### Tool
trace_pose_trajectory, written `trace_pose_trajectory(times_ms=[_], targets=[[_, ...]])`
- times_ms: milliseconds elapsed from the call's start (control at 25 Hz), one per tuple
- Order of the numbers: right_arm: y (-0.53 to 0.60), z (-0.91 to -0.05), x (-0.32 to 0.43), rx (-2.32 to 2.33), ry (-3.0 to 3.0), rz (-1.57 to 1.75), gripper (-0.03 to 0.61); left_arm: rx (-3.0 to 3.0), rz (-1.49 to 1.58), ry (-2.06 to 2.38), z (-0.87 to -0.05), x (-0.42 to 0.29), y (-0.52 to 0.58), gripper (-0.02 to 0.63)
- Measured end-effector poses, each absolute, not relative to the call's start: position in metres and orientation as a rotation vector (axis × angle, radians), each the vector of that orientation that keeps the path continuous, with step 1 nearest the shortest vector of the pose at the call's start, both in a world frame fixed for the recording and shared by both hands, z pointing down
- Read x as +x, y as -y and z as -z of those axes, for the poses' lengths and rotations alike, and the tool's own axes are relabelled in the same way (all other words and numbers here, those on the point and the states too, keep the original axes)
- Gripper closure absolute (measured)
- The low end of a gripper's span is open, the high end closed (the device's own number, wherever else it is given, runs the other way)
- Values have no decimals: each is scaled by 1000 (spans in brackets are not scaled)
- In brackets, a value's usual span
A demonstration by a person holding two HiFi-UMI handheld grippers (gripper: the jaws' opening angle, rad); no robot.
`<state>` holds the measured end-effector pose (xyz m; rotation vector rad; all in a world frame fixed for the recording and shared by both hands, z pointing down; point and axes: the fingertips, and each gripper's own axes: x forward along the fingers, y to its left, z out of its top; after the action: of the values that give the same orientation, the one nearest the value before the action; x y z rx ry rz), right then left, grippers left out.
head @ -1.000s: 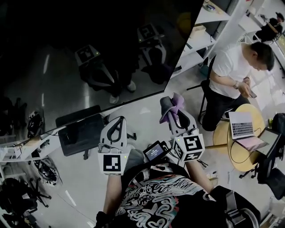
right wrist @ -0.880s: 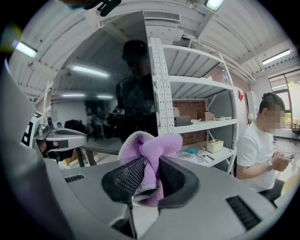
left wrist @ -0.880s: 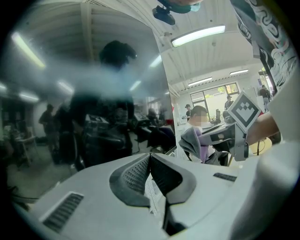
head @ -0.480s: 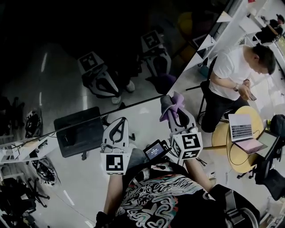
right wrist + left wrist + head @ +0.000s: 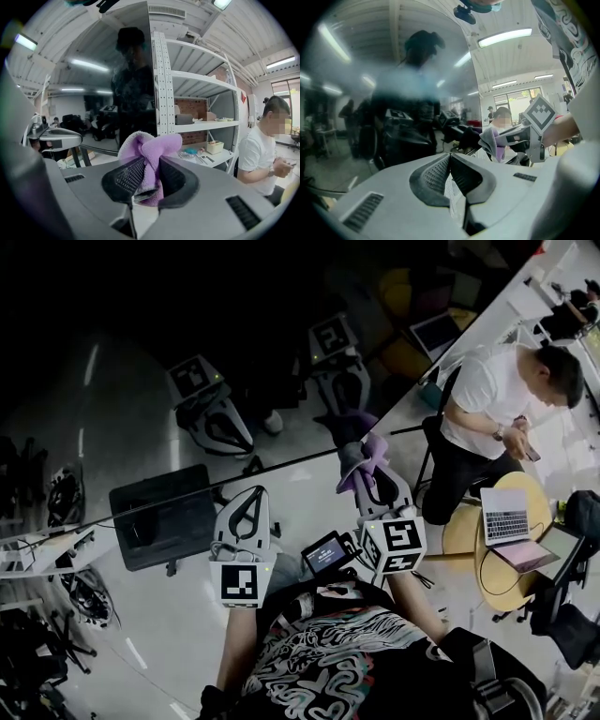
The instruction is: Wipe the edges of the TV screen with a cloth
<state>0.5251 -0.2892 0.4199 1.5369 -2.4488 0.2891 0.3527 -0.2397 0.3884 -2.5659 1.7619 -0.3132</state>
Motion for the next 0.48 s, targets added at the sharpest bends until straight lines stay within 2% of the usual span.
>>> trace_pose_trajectory(times_ms=[480], targets=[[302, -422, 523, 1503, 2459, -277, 468, -2546, 298, -1816, -390, 346, 247, 595]])
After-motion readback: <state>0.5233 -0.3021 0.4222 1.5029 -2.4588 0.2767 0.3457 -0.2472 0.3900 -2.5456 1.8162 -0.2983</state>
